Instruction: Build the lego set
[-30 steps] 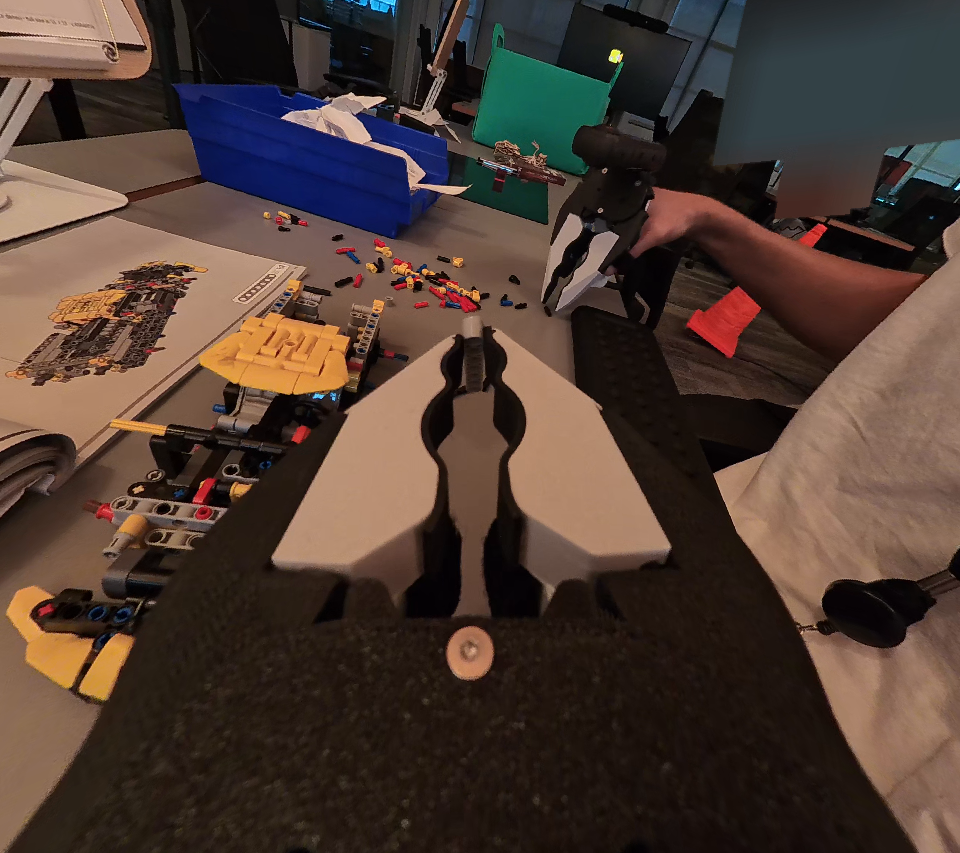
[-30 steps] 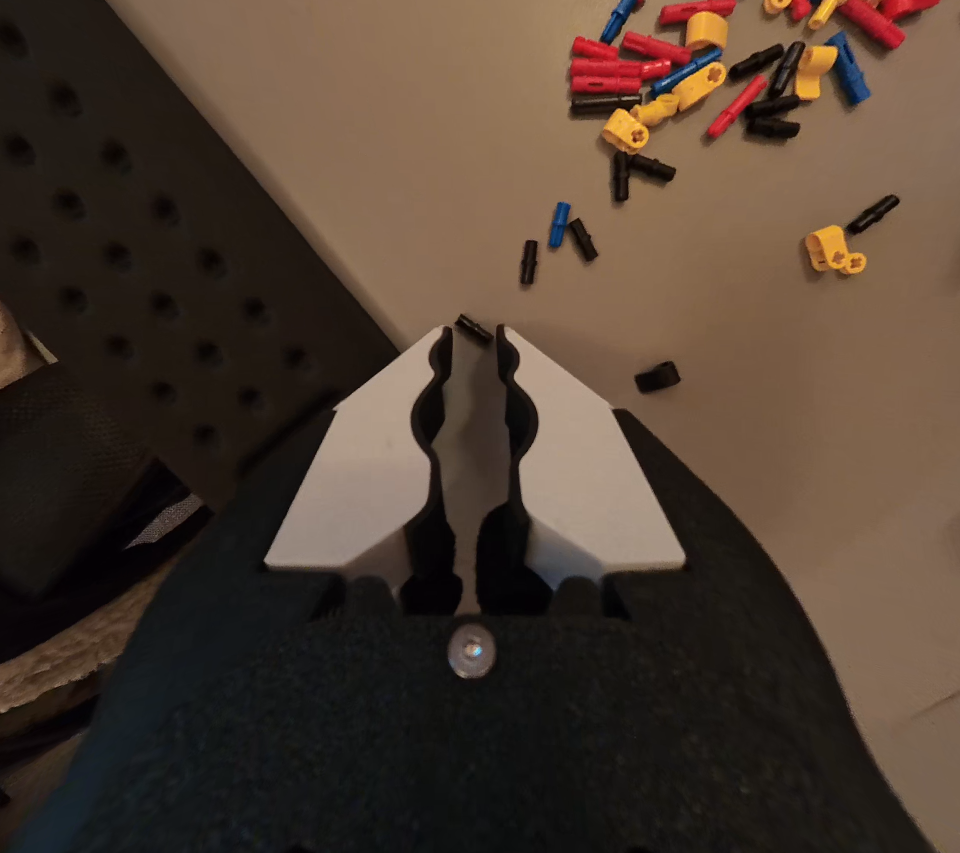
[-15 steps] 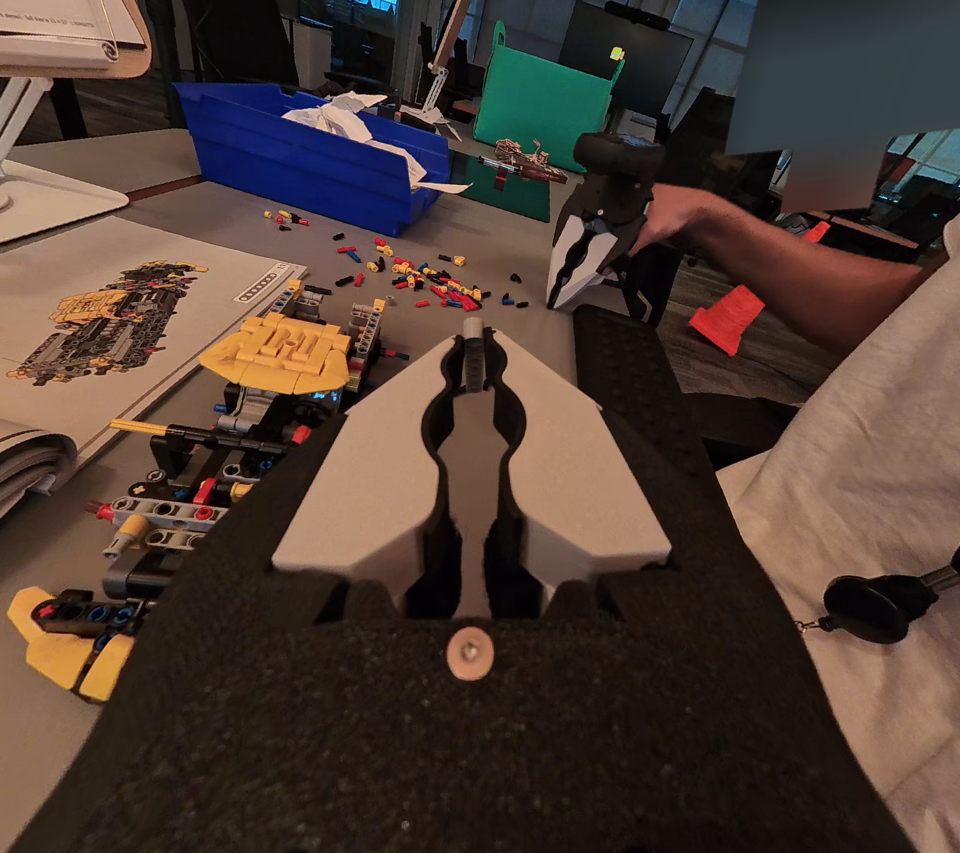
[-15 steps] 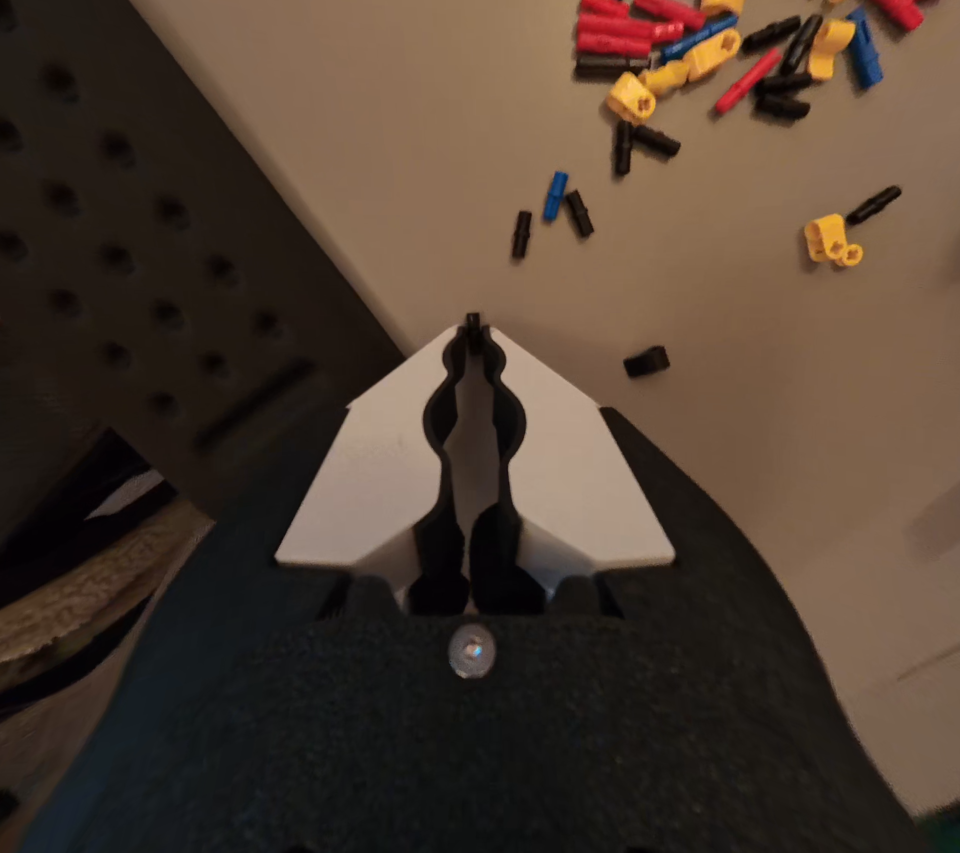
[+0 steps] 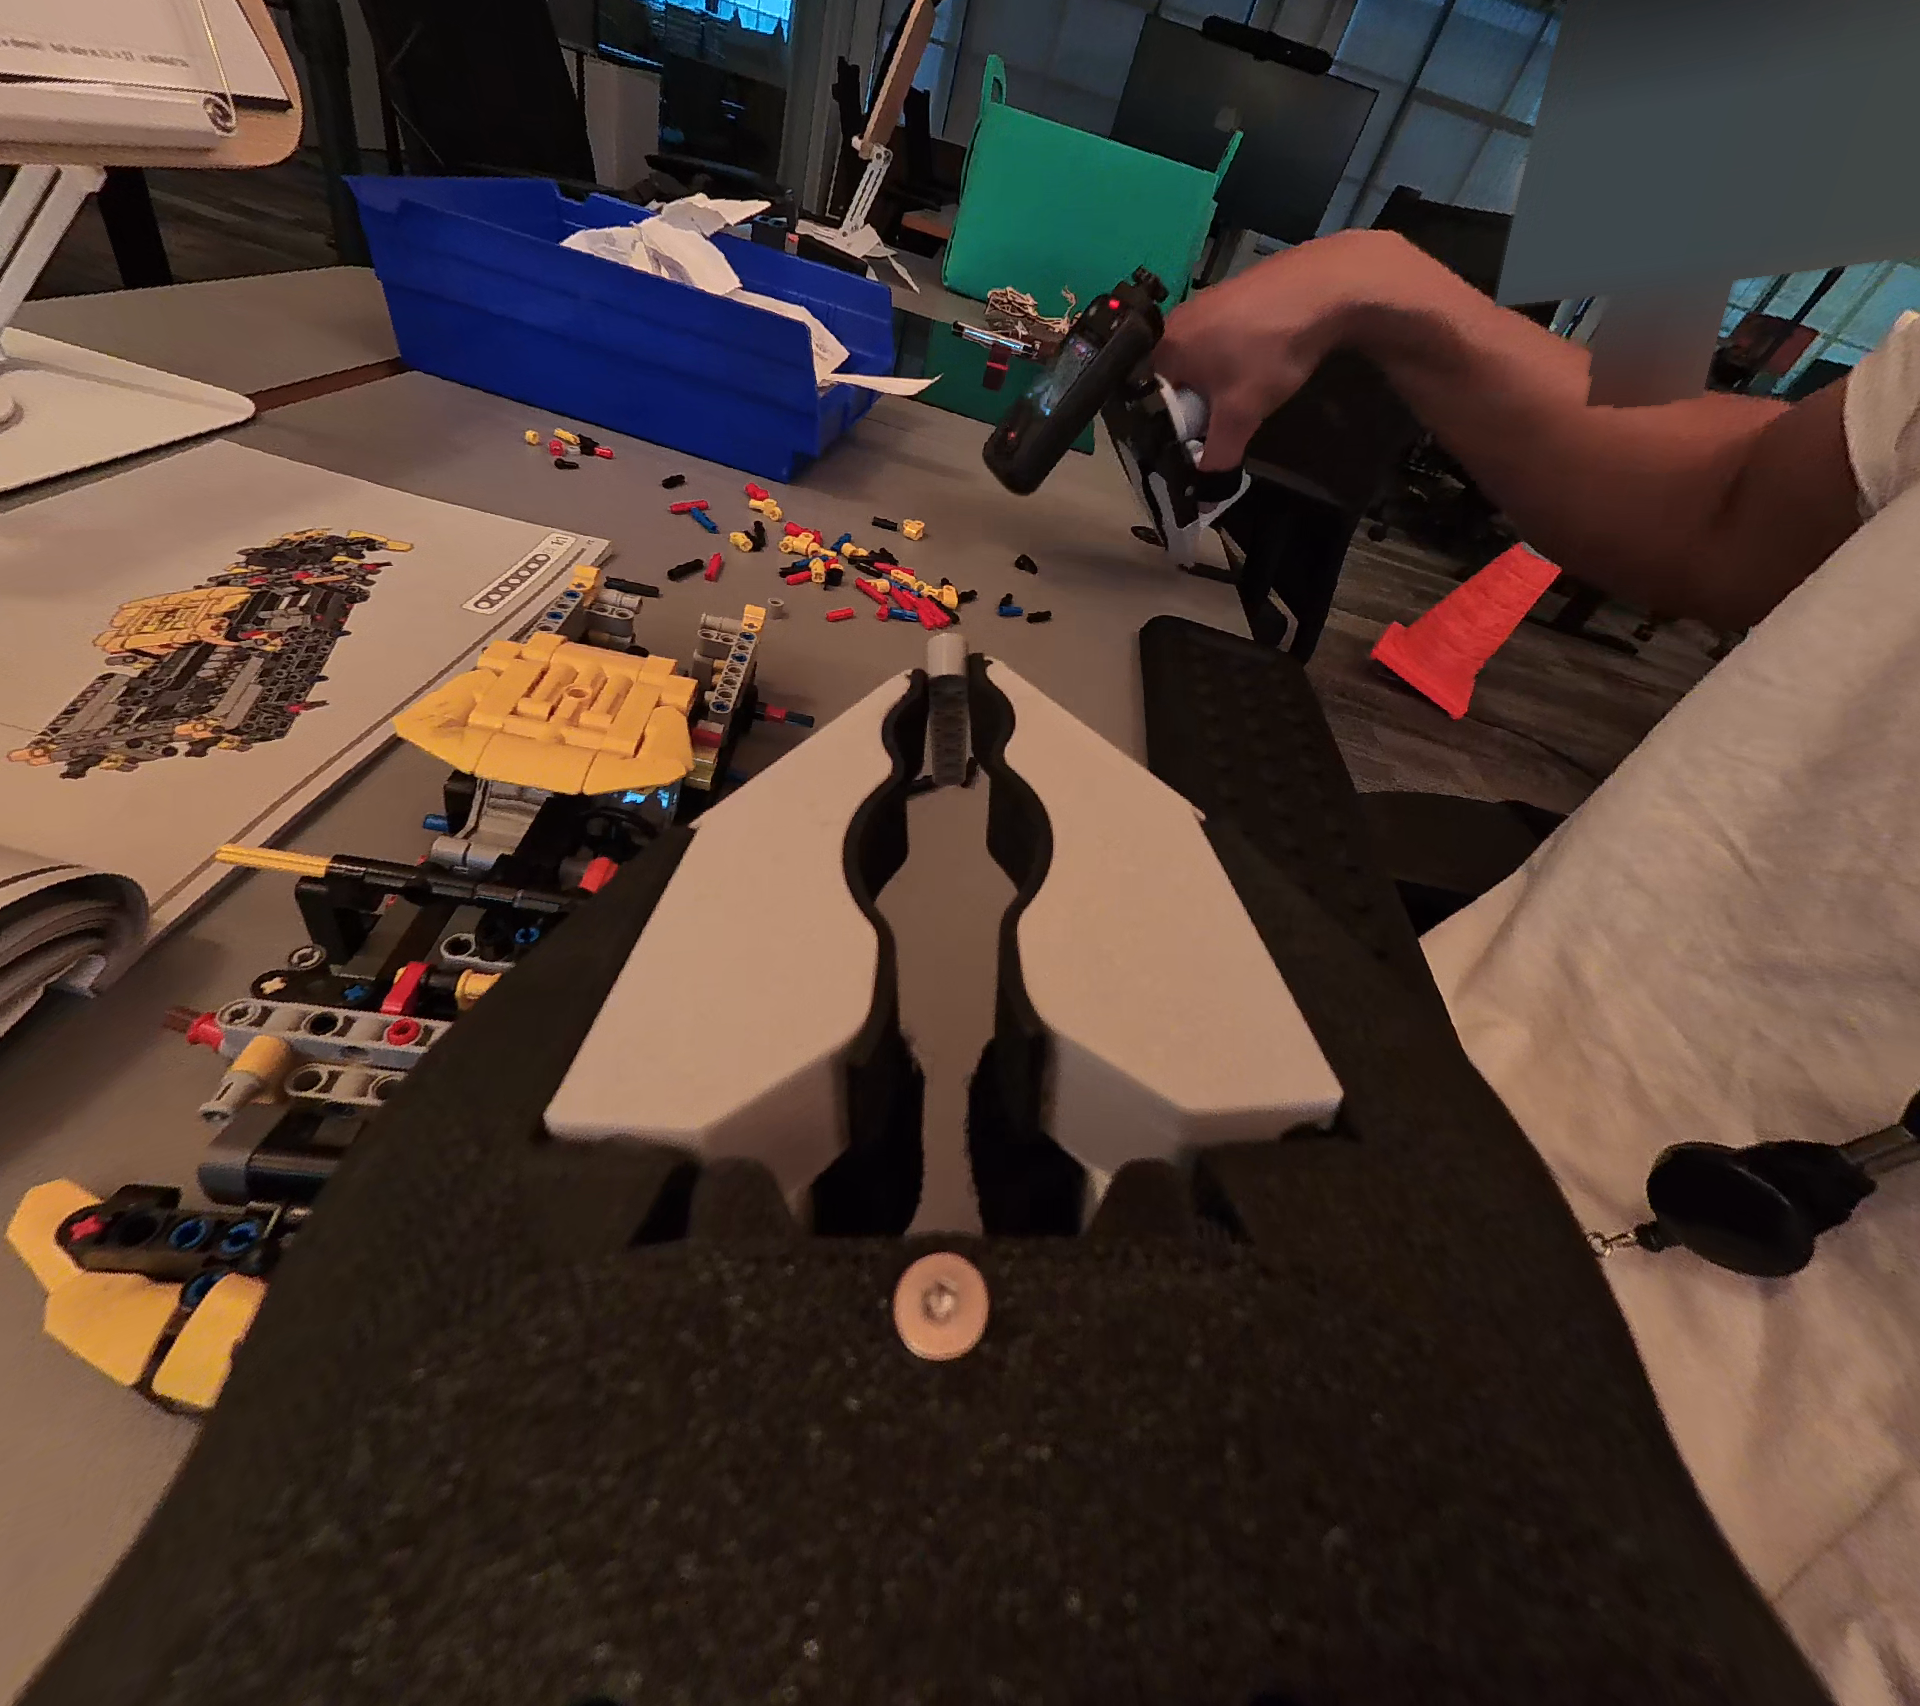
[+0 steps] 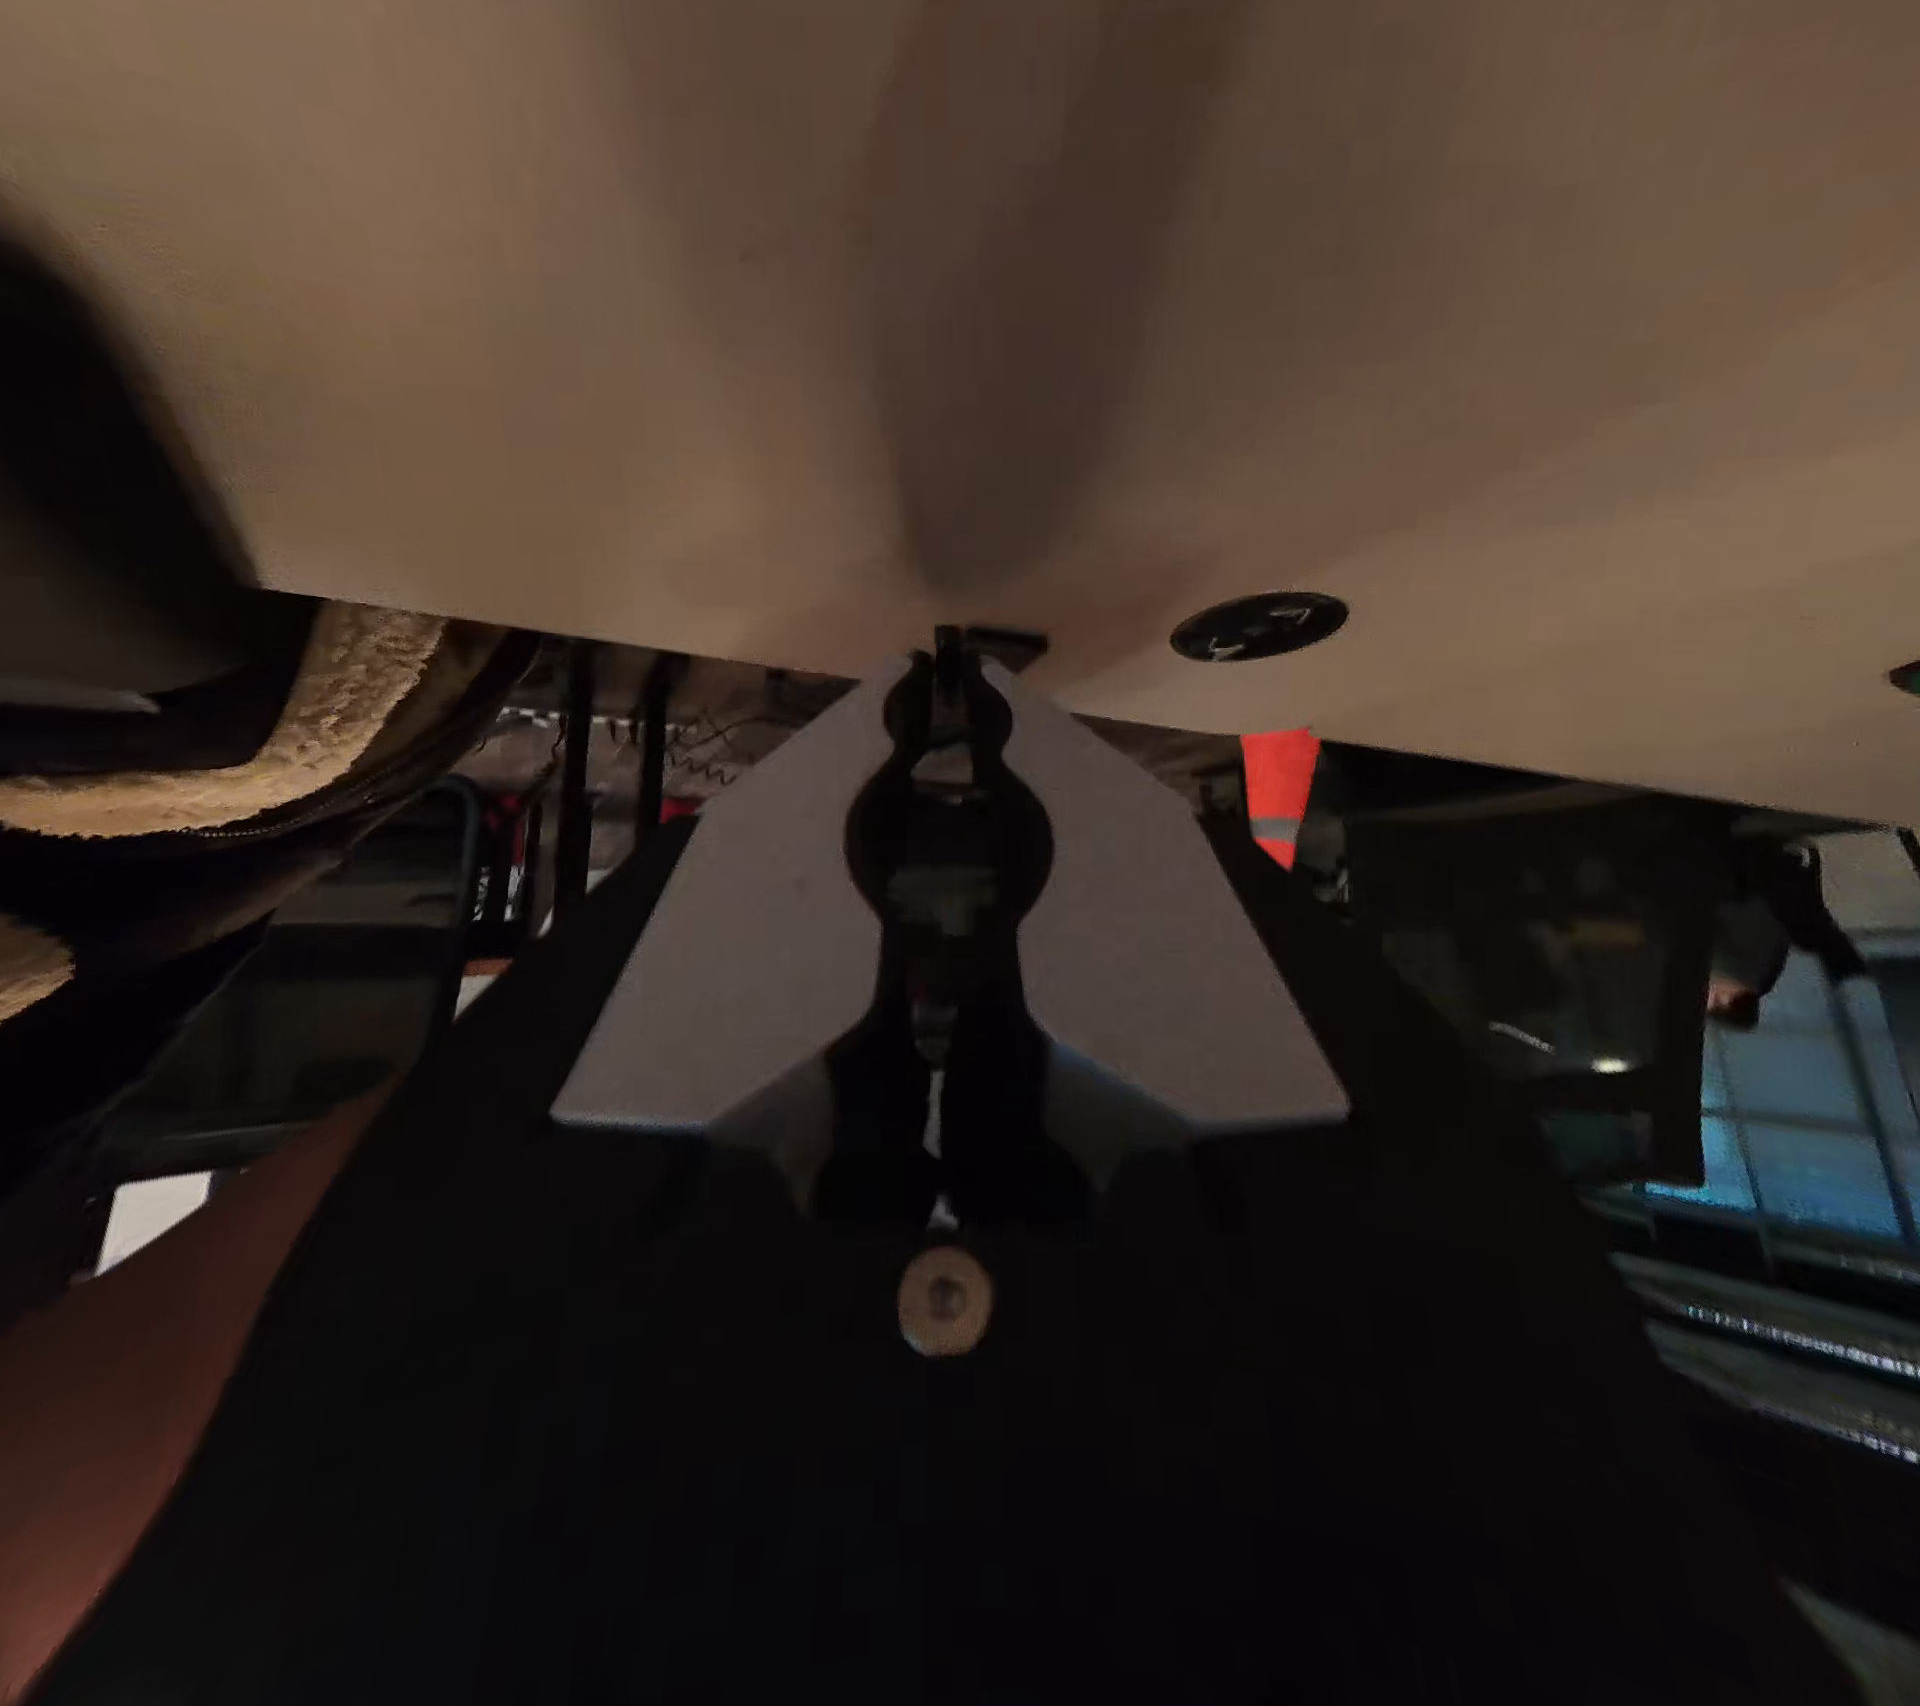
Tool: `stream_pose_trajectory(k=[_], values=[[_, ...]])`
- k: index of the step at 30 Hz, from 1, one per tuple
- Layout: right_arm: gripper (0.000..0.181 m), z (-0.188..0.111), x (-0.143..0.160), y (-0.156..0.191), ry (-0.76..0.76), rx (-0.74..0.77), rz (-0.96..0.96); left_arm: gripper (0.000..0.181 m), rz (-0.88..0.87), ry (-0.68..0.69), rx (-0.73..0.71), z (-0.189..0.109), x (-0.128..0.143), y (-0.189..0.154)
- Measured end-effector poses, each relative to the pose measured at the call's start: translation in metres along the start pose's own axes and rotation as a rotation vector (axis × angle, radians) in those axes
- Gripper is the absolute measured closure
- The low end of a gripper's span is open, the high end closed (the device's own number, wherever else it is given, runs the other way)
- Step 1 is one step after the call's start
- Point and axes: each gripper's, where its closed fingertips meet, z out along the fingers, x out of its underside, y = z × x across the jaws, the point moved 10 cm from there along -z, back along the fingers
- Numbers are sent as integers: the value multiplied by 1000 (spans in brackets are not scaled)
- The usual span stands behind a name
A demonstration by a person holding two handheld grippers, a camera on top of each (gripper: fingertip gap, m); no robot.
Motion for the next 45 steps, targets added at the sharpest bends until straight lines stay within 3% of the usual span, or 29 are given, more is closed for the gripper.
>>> stream_pose_trajectory(k=[24, 31, 34, 37, 41, 45], values=[[175, 3, -15, -7, 90, -26, -5, 174, -3, 0, 2, 0, 0, 0], [153, 2, -11, -7, 42, 3, -14, 174, -3, 2, 5, 0, 0, 0], [153, -12, 6, -9, -122, 21, -39, 174, -5, 0, 4, -1, 0, 1], [157, -24, 41, -14, -497, -9, -28, 174, -6, -4, 4, -1, 0, 1], [149, 3, 73, -16, -926, -4, -49, 174, -10, -5, 12, 0, 0, 1], [143, 31, 85, -11, -1091, -4, -4, 174, -11, -1, 17, 0, 1, 0]])
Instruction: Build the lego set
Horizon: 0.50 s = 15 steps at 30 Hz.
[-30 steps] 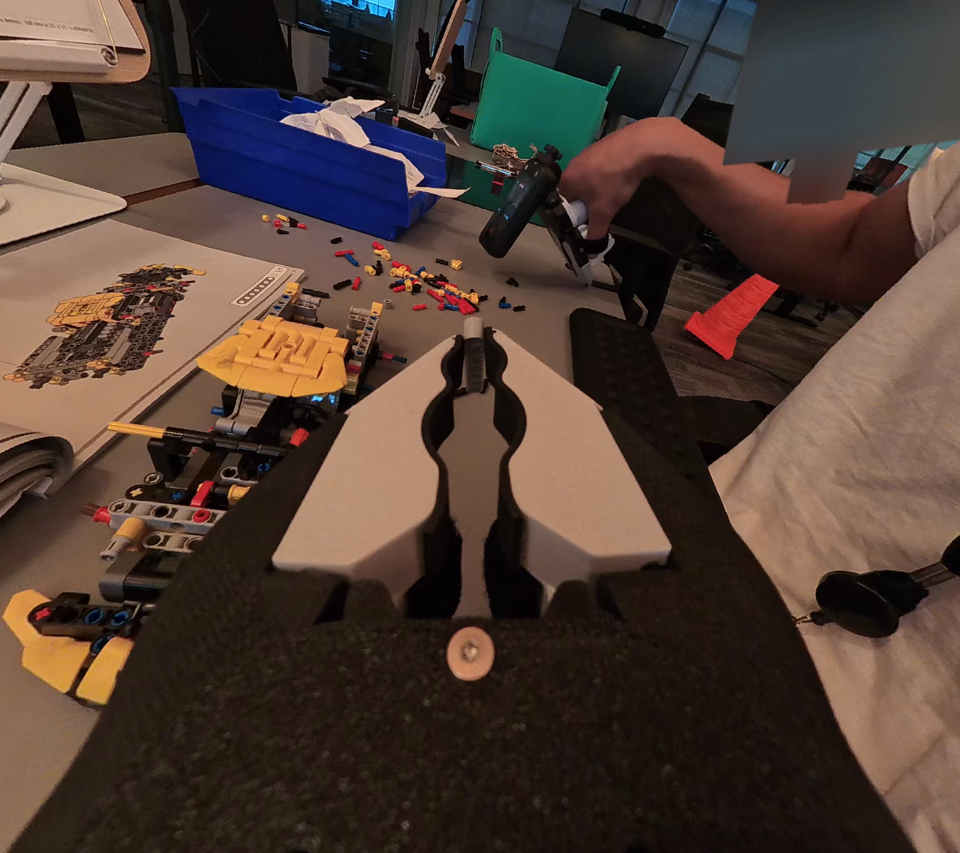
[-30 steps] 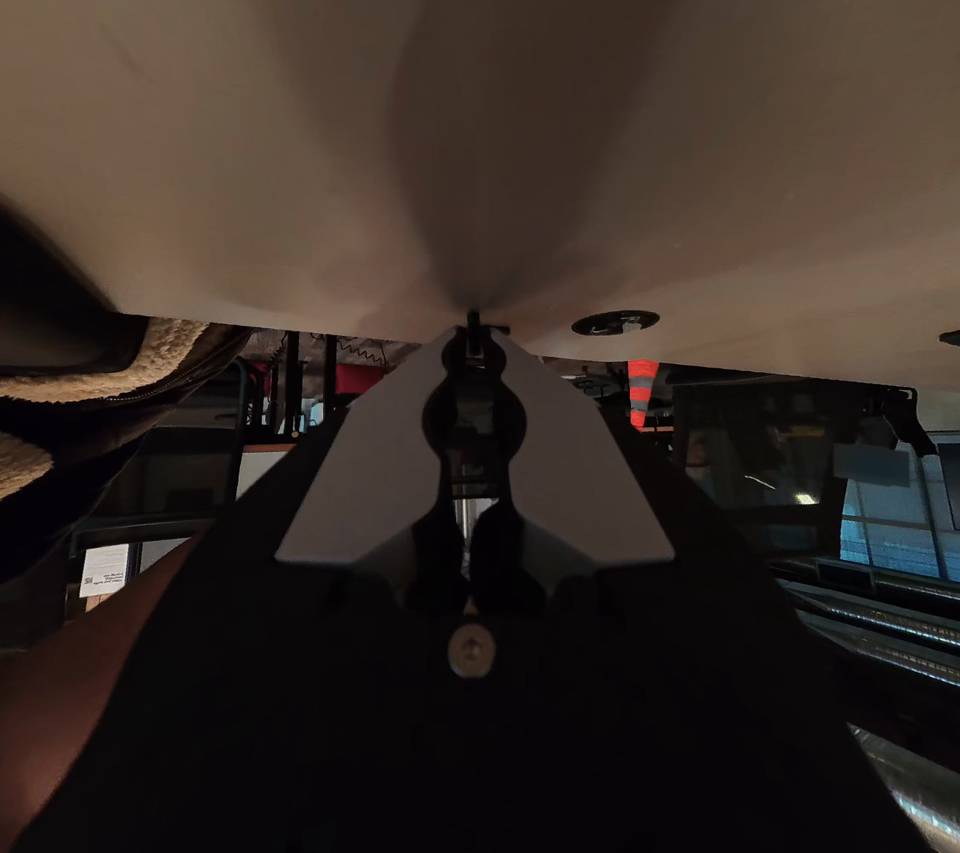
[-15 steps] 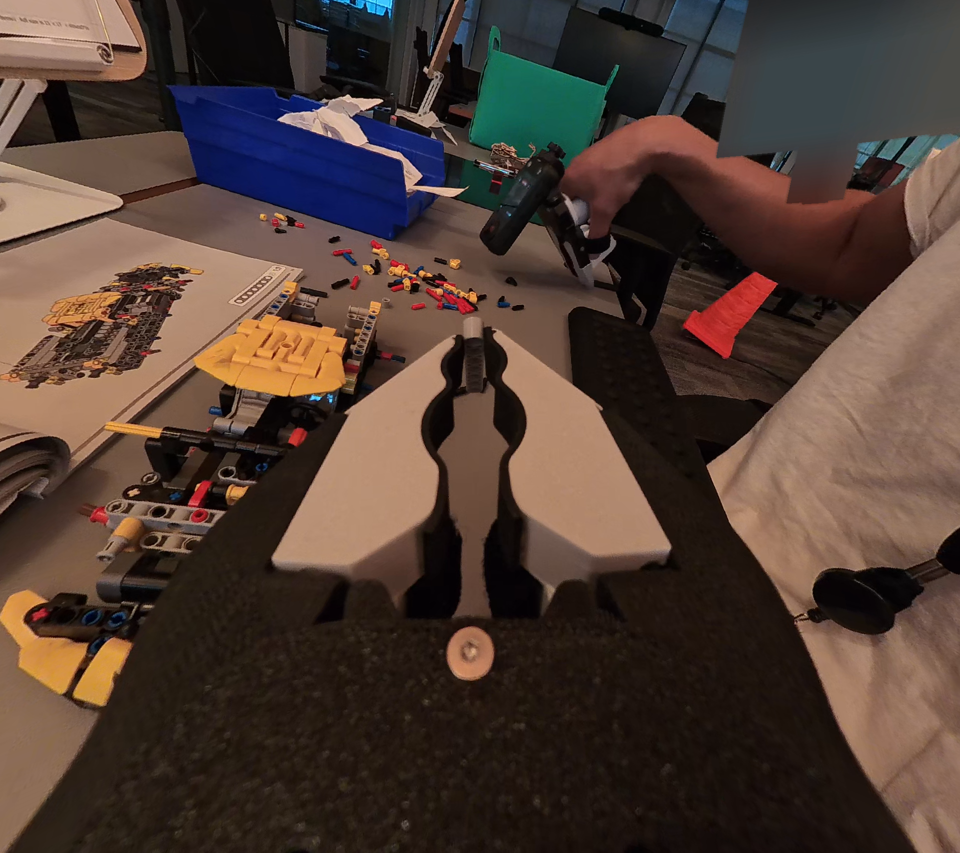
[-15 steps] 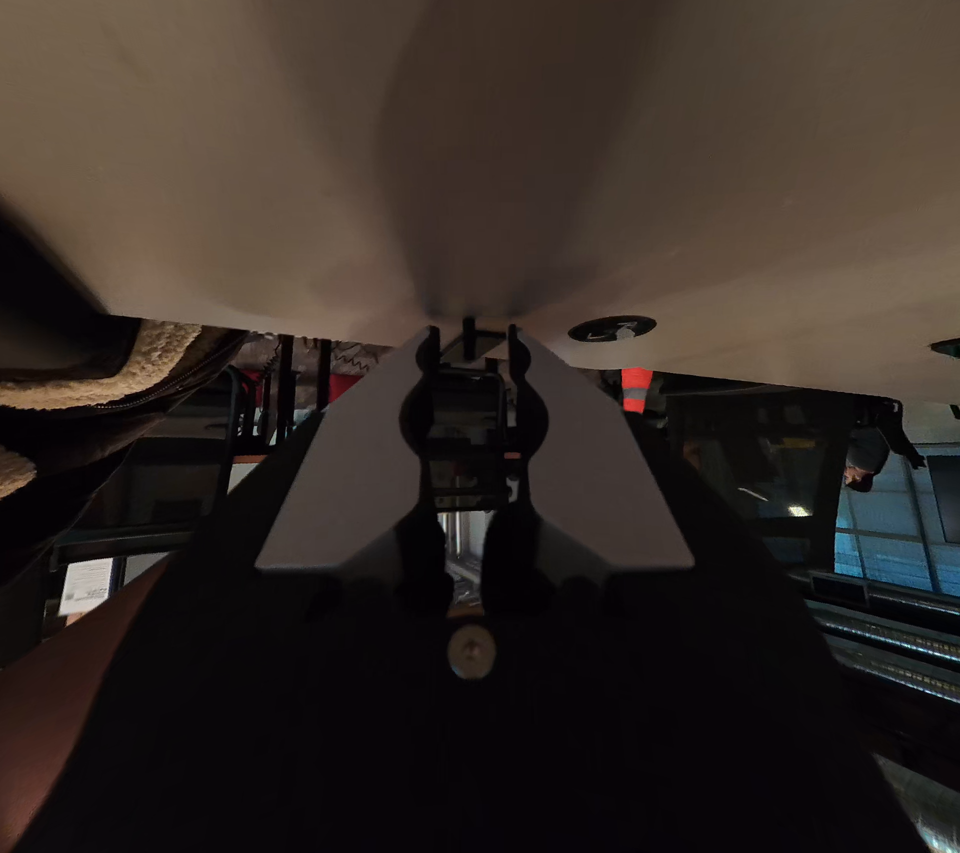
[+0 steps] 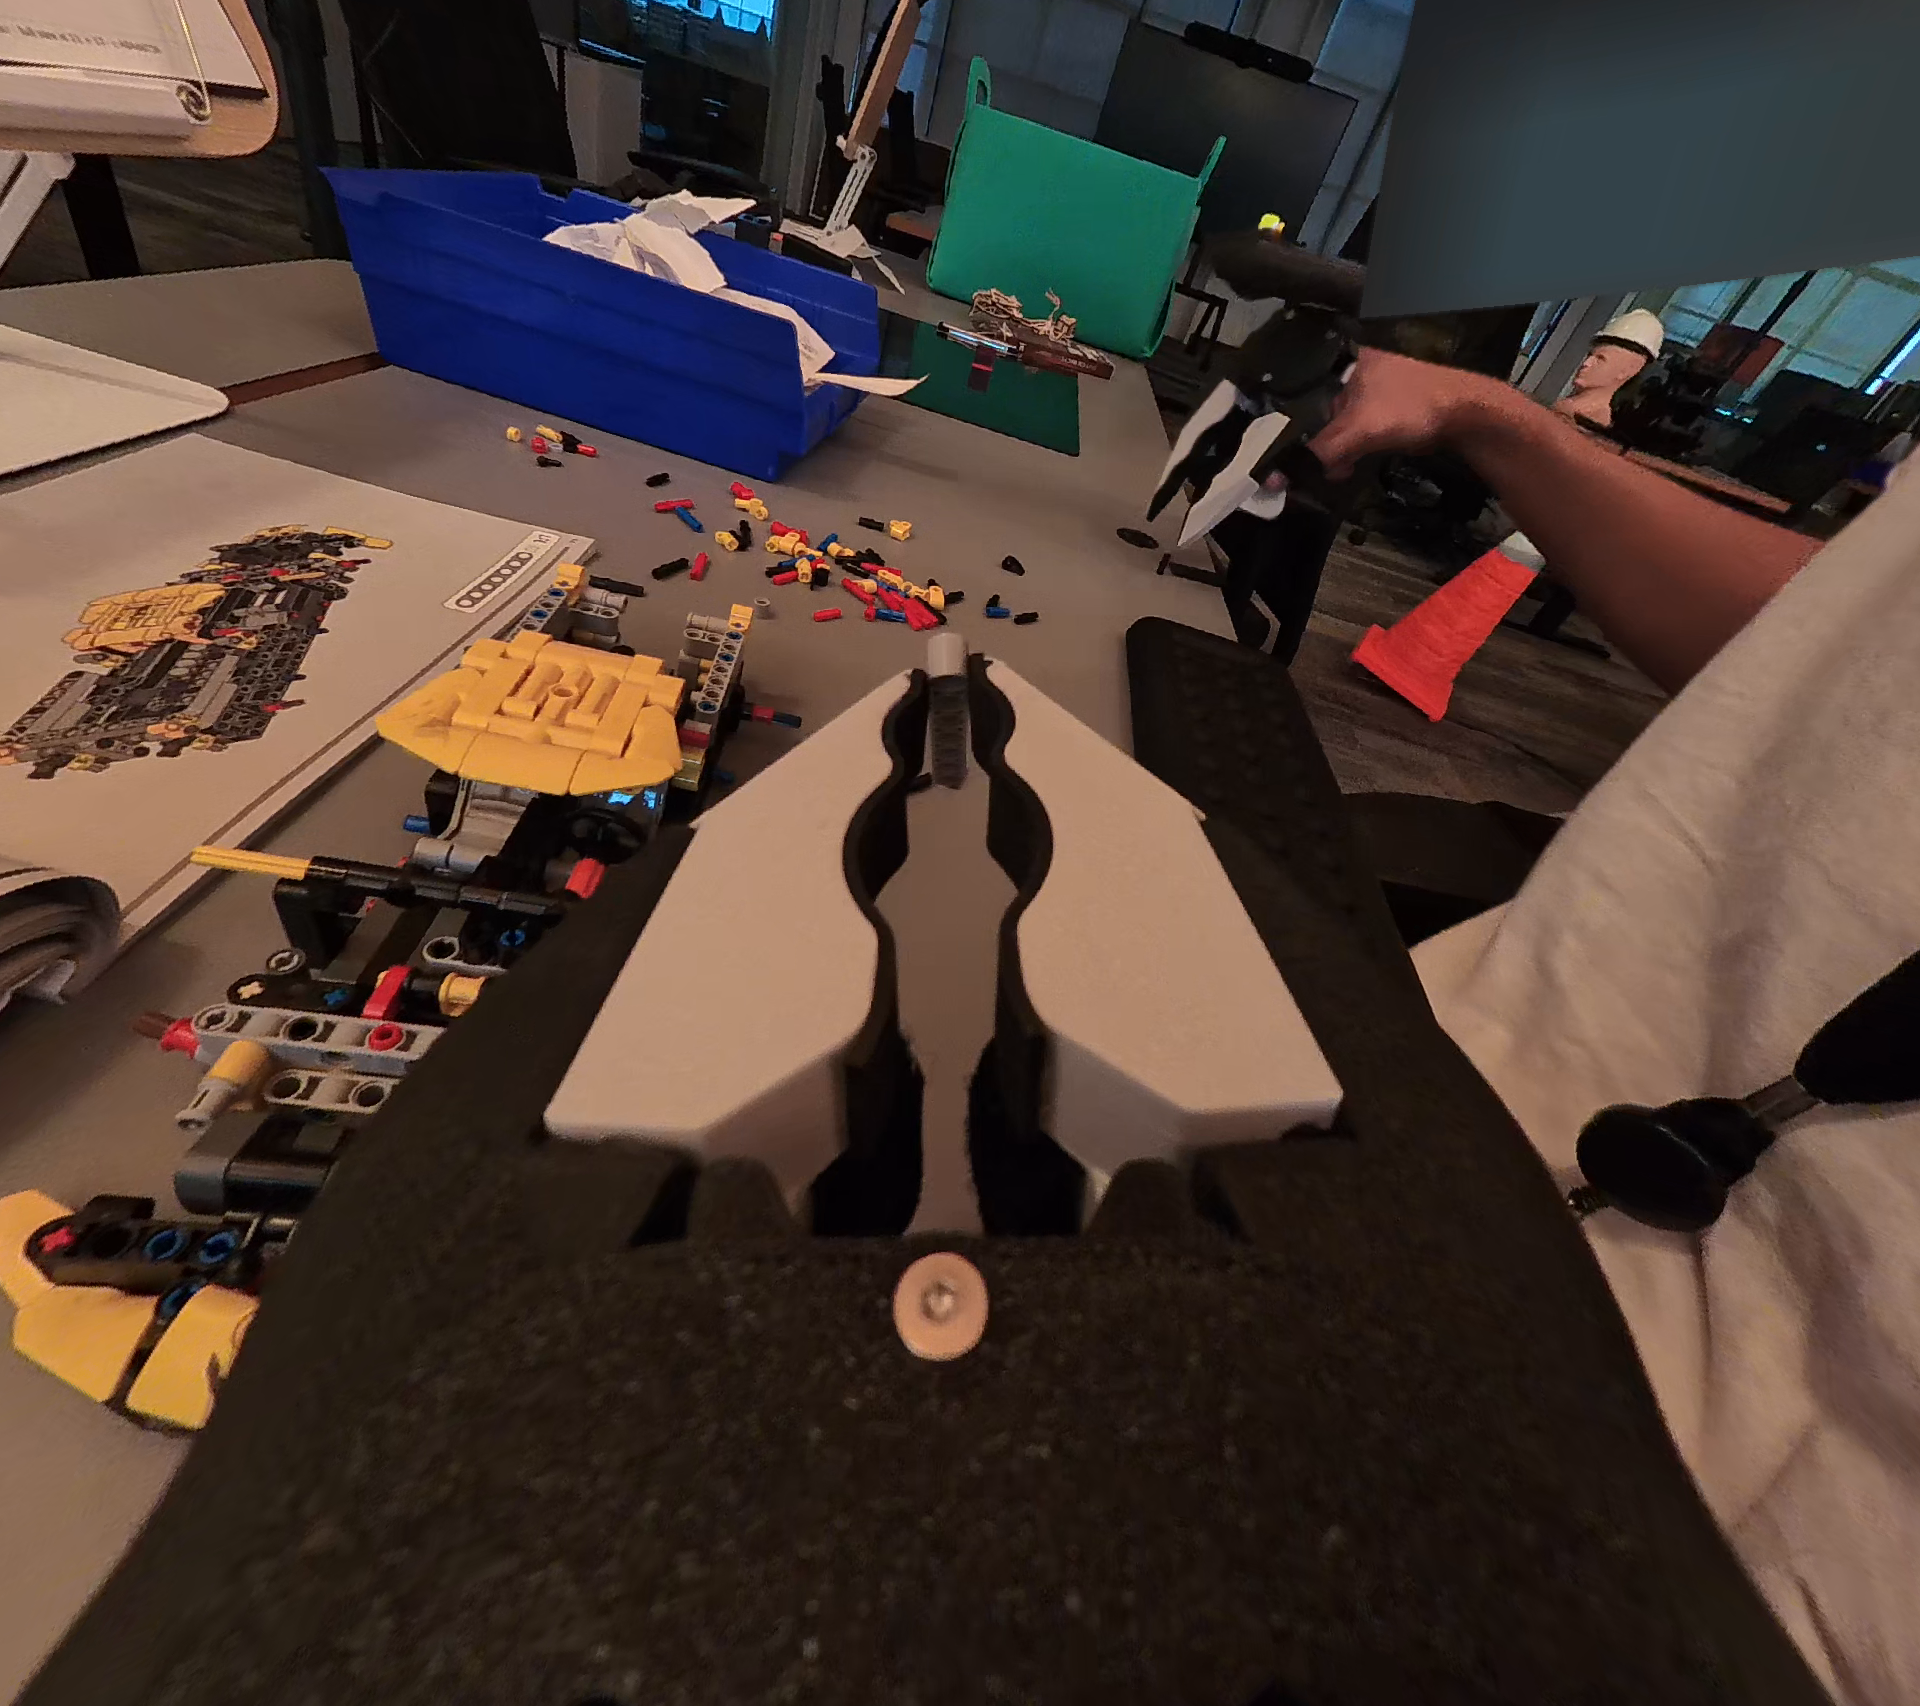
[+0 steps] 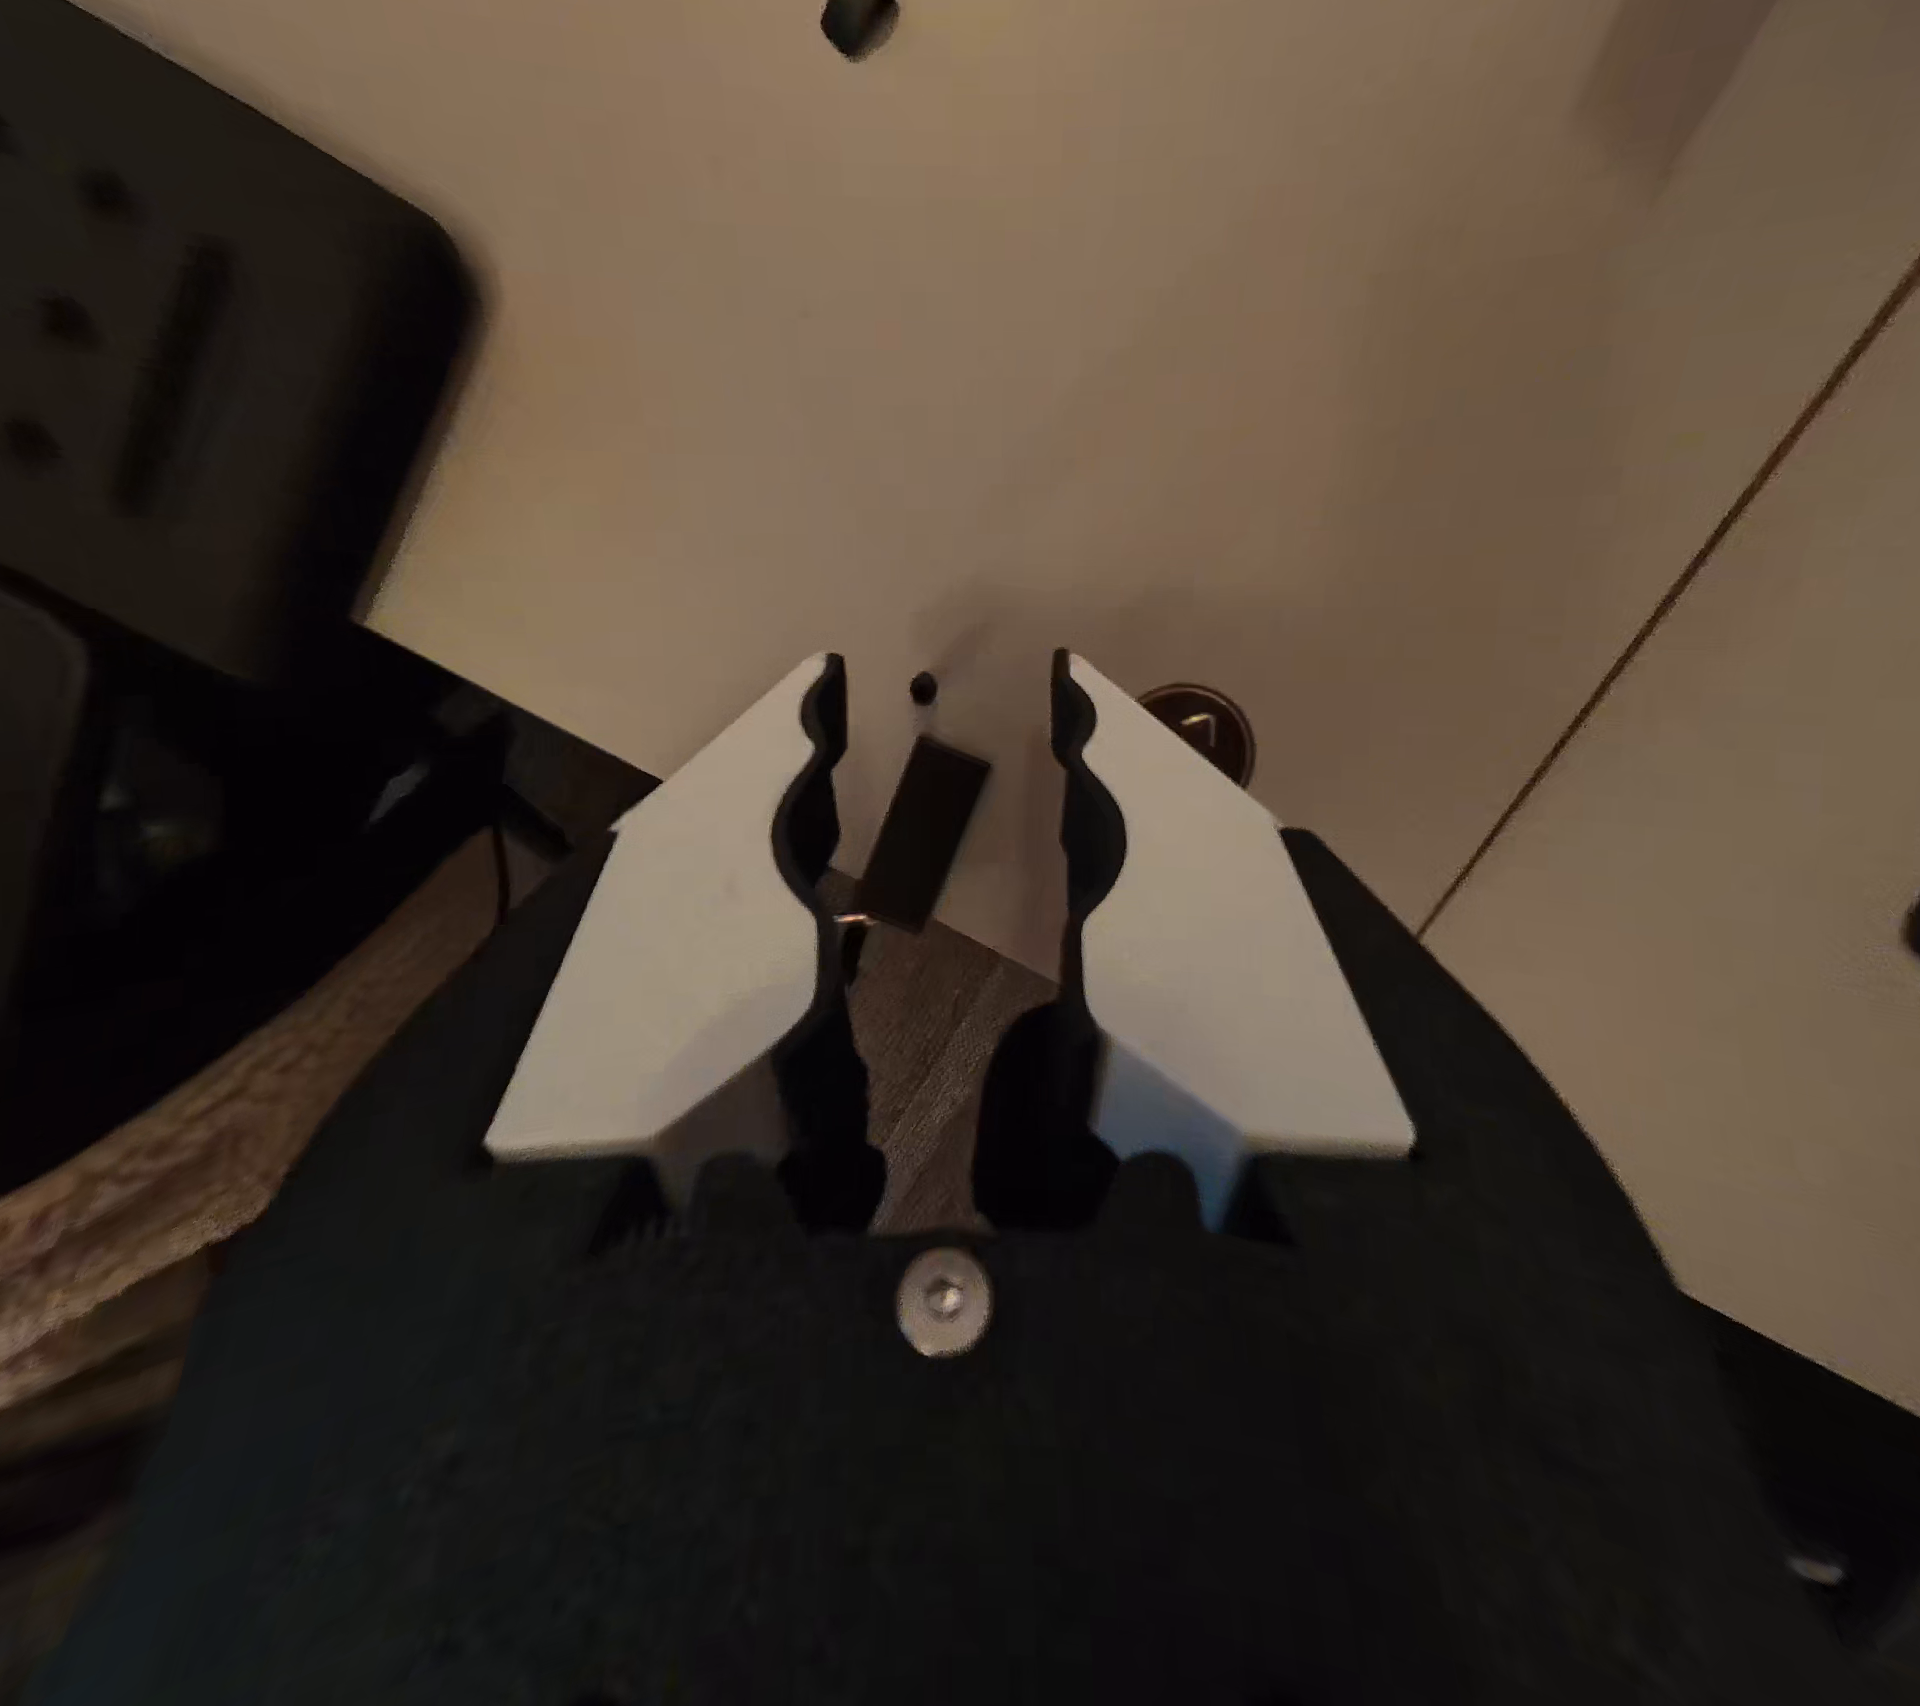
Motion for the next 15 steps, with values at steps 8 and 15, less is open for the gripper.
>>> stream_pose_trajectory(k=[8, 15], values=[[154, 14, 13, 8, 10, 45, -10, 174, 1, 10, -11, 0, 1, 2], [158, 20, 16, 9, 2, 25, 2, 174, 2, 16, -18, 0, 2, 3]])
